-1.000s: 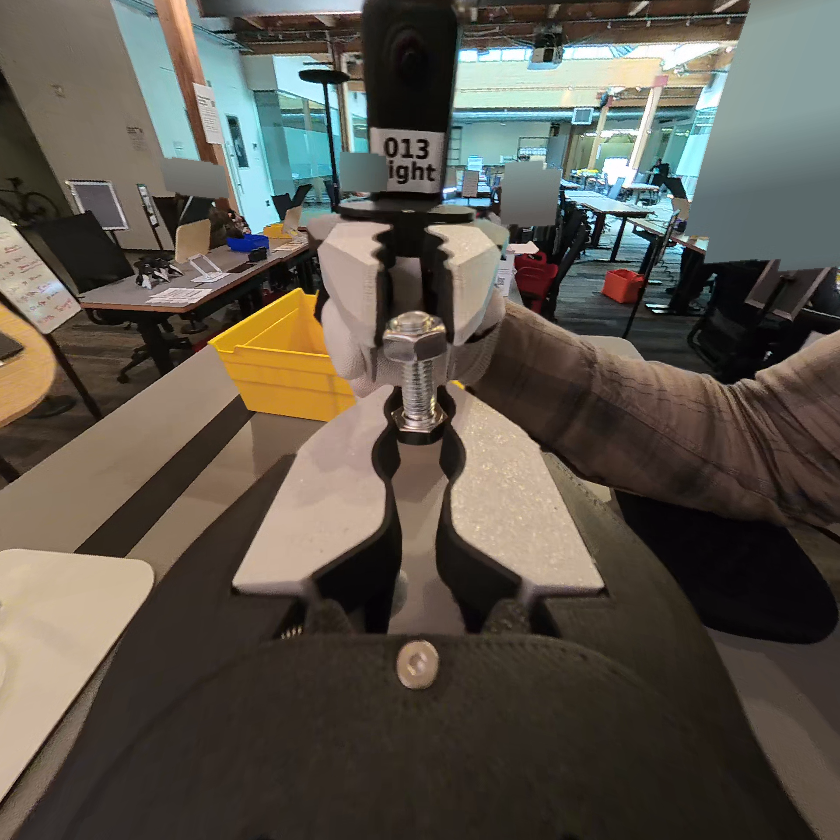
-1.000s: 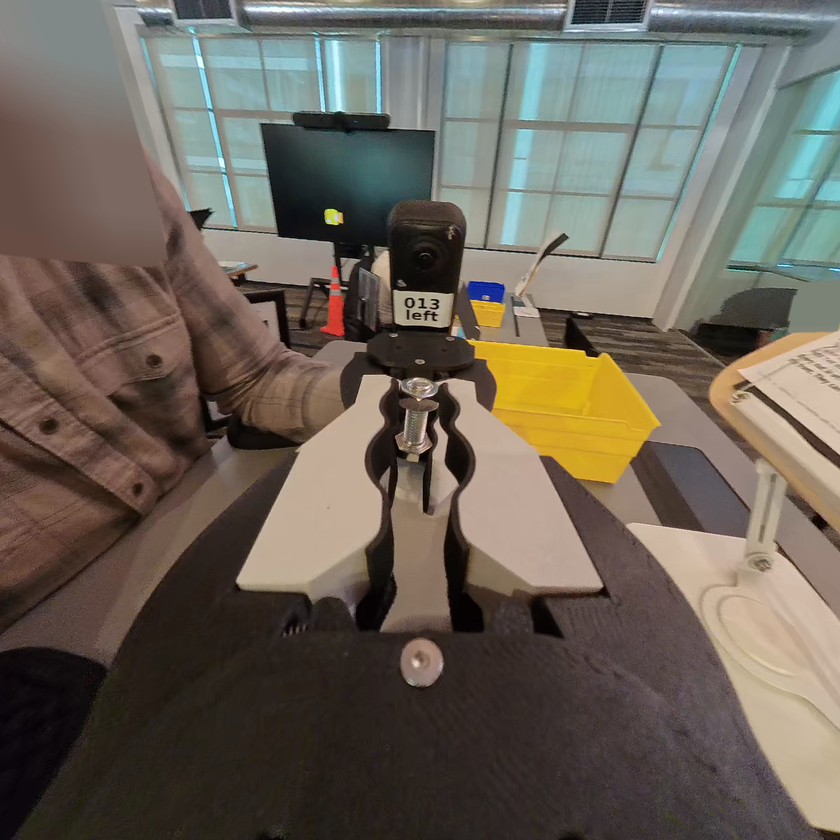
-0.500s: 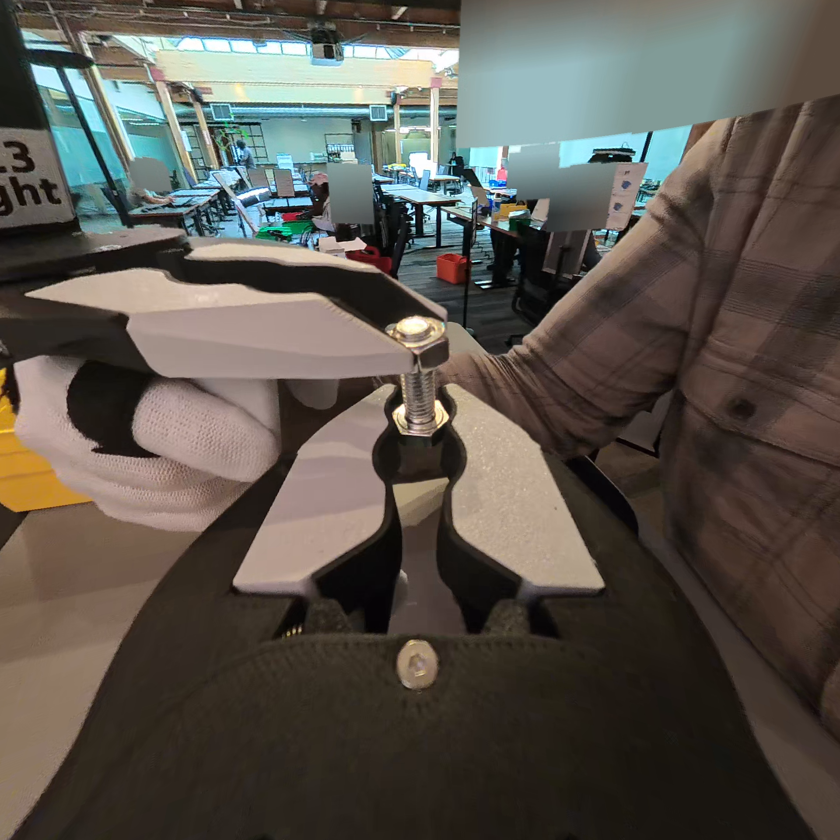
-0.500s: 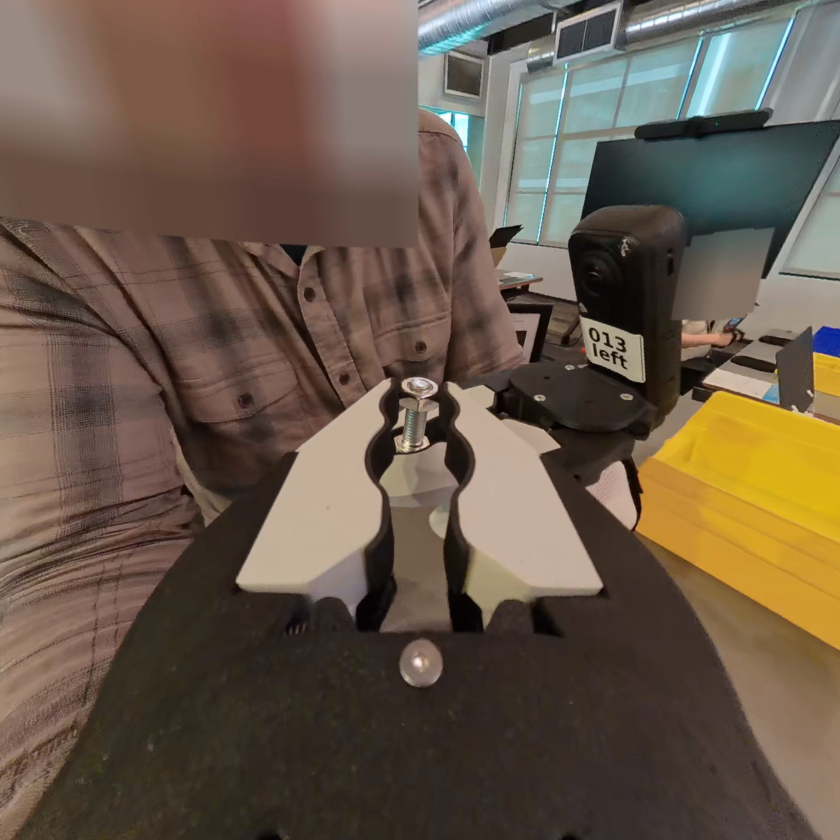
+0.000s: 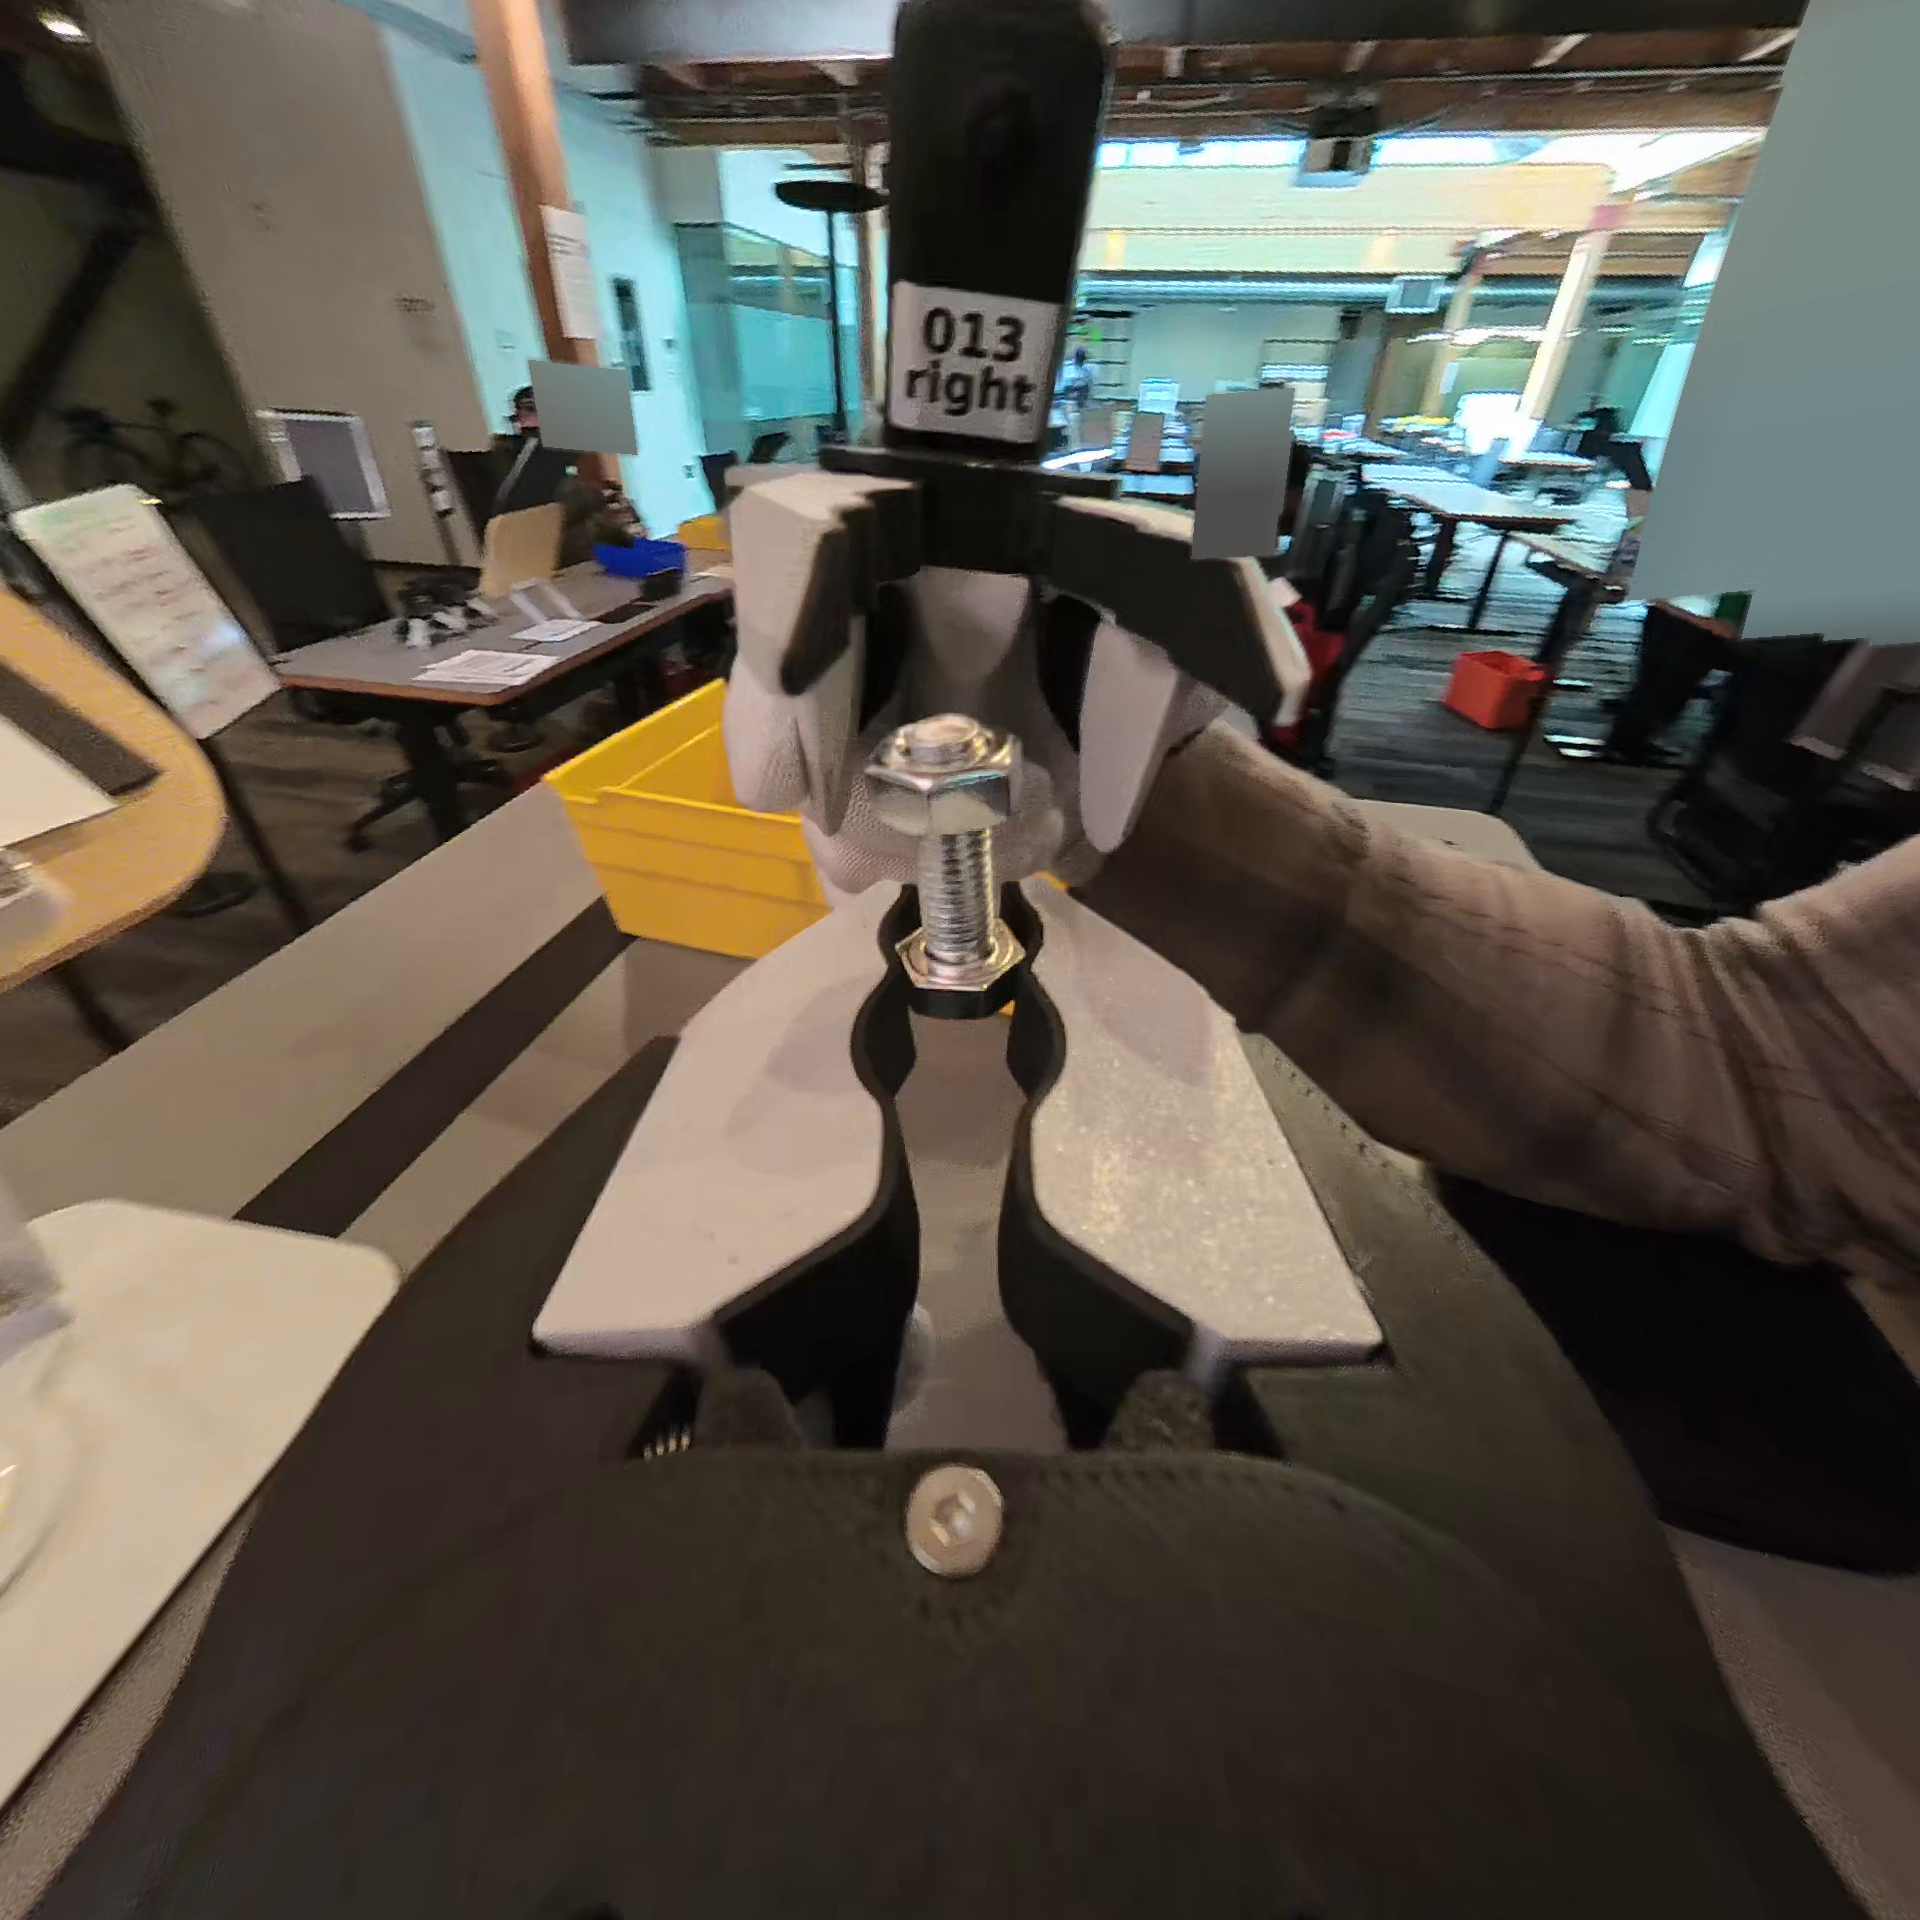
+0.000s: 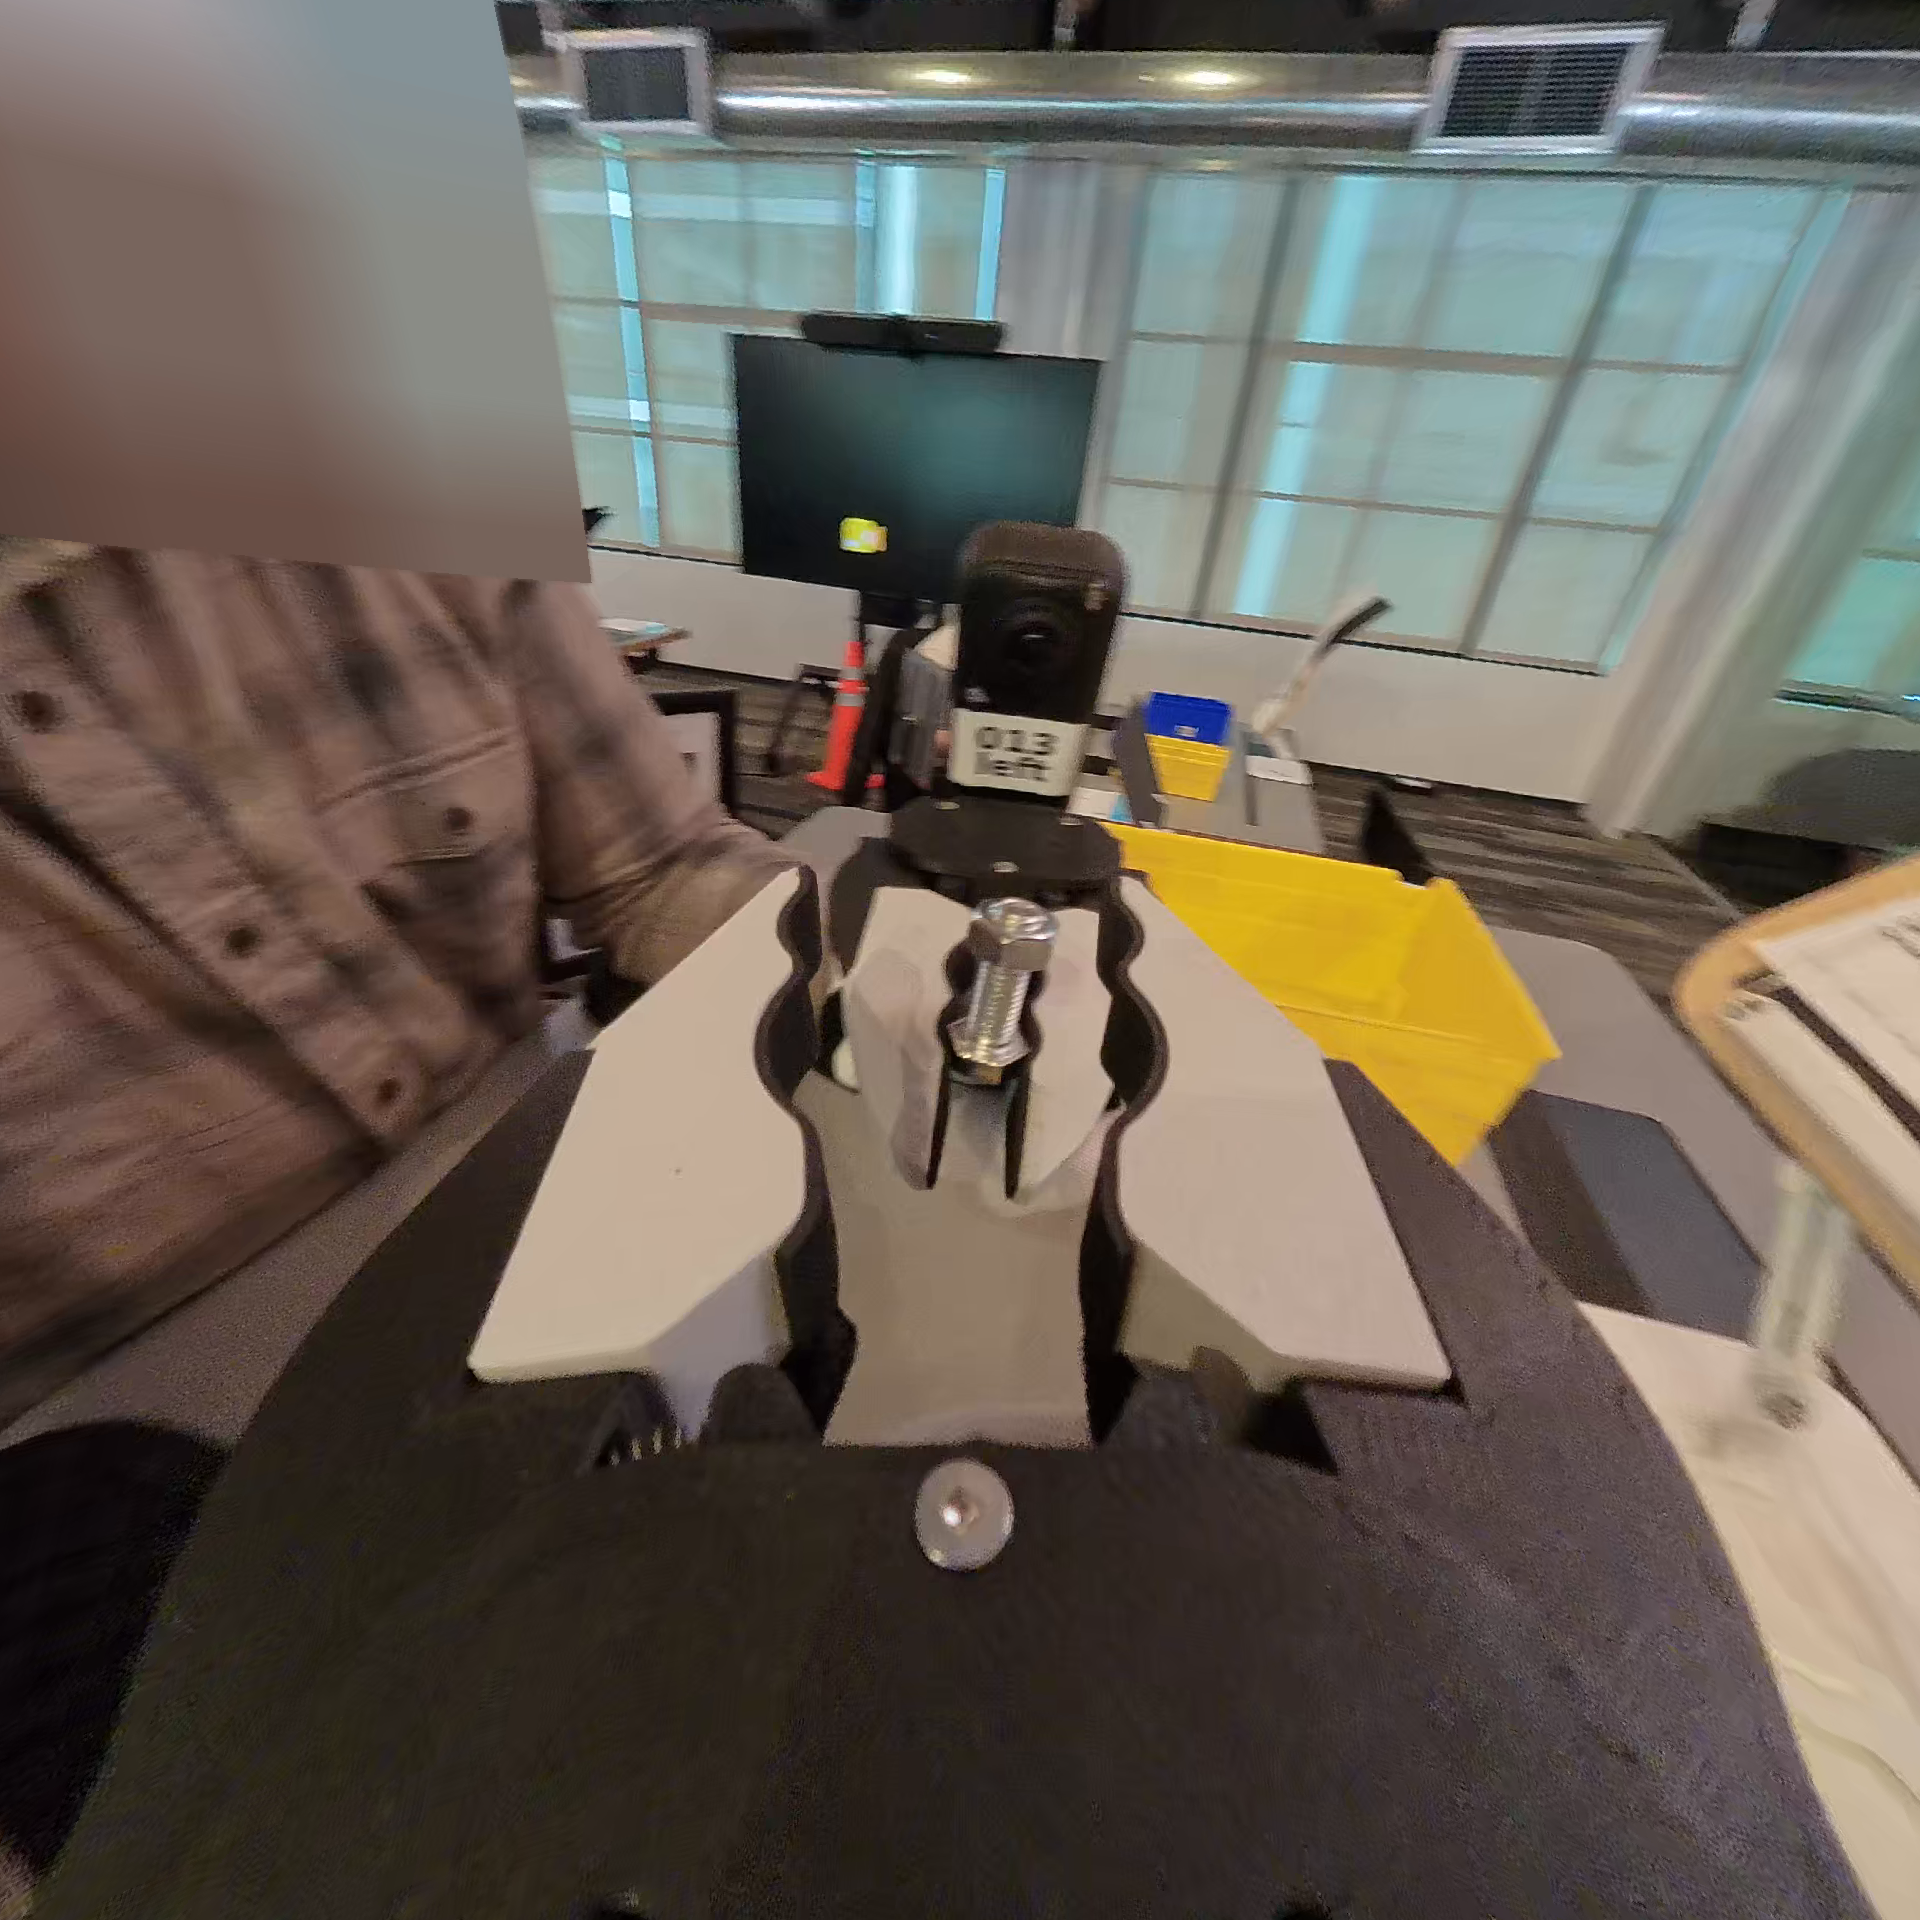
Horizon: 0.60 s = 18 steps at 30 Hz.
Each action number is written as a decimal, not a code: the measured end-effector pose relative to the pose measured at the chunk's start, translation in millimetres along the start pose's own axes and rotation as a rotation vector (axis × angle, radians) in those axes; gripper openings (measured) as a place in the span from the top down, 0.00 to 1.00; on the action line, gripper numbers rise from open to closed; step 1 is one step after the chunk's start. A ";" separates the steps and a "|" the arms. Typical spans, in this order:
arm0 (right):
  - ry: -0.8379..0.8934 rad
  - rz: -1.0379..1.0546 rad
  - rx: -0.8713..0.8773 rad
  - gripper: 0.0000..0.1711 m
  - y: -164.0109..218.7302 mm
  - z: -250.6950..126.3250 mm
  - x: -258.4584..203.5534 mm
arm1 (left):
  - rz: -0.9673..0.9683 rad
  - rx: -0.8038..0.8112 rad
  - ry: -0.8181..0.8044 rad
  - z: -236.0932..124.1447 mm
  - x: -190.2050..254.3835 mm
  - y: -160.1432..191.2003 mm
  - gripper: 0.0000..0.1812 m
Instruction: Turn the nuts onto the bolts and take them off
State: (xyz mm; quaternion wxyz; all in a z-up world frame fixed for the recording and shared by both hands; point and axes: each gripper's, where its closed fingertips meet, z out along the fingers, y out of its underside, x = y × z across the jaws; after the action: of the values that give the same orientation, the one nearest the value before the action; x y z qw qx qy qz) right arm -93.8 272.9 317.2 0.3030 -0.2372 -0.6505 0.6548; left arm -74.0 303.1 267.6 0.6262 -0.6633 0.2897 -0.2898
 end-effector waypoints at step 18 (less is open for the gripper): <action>-0.069 0.062 -0.048 0.91 16.2 8.6 -1.9 | 0.036 -0.032 0.082 2.4 14.3 7.2 0.92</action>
State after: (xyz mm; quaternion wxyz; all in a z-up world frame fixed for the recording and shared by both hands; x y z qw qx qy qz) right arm -100.0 266.0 301.3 0.2542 -0.2419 -0.6683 0.6559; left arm -62.9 293.7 260.6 0.6081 -0.6555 0.3317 -0.3008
